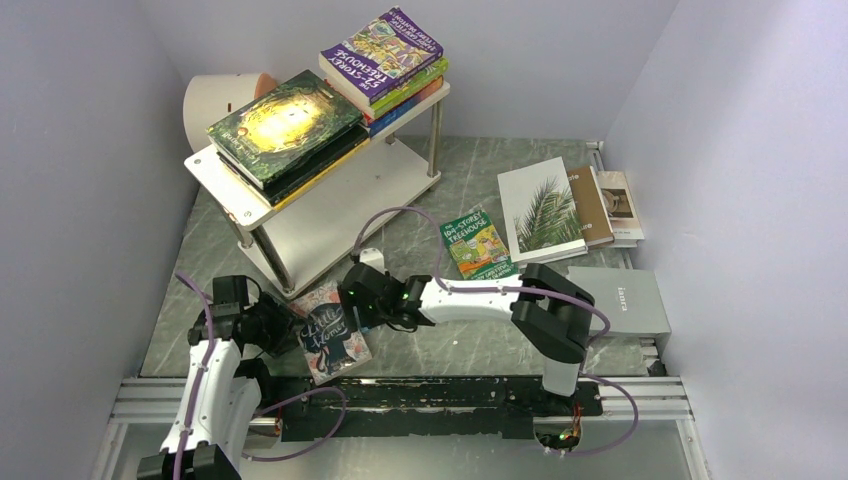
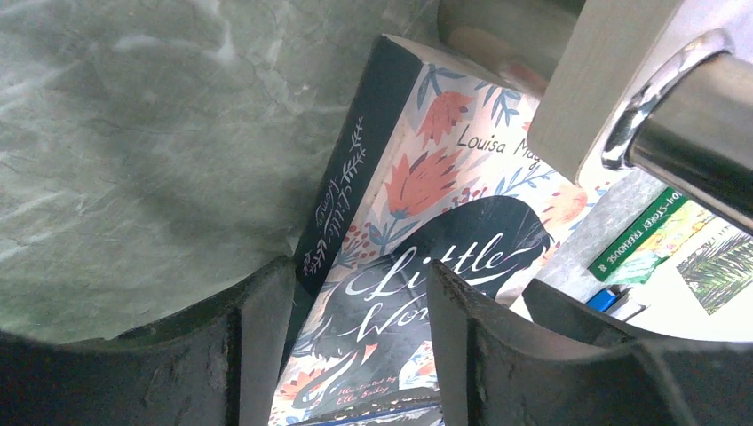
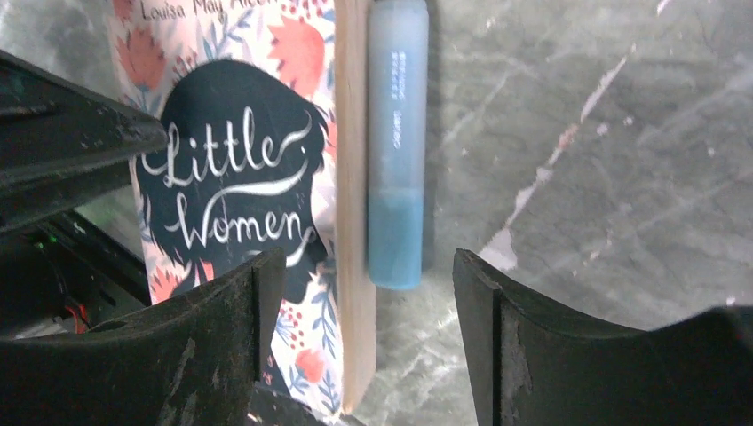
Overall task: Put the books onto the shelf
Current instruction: Pick up the book from the center of the board.
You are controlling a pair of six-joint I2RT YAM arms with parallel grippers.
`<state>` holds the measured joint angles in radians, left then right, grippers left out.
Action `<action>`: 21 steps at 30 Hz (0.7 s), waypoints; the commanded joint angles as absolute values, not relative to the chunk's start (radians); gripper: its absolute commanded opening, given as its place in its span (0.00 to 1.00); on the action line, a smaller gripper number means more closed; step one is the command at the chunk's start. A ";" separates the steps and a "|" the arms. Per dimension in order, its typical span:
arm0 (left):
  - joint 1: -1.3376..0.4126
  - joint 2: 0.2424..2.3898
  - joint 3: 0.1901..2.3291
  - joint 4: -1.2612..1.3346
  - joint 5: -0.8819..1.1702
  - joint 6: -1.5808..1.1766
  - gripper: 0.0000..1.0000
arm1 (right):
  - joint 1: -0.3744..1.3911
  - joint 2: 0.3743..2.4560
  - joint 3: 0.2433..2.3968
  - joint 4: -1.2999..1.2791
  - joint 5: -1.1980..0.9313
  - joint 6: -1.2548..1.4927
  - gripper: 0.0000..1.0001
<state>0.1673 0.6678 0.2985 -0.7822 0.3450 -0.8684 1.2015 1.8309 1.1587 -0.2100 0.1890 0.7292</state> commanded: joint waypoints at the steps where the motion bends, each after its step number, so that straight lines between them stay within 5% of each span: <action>1: 0.161 0.668 0.332 -0.802 0.362 -0.875 0.61 | 1.203 1.771 1.104 -0.220 0.098 0.767 0.72; 7: 0.162 0.655 0.331 -0.822 0.350 -0.904 0.58 | 1.204 1.796 1.039 -0.085 -0.121 0.853 0.66; 14: 0.161 0.654 0.286 -0.805 0.391 -0.916 0.45 | 1.204 1.840 1.112 -0.005 -0.150 0.816 0.44; 21: 0.162 0.656 0.279 -0.799 0.411 -0.916 0.35 | 1.188 1.828 1.143 0.072 -0.145 0.833 0.40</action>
<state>0.1673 0.6613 0.2935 -0.8089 0.3233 -0.8894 1.1908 1.8336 1.0790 -0.1413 -0.1139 0.8043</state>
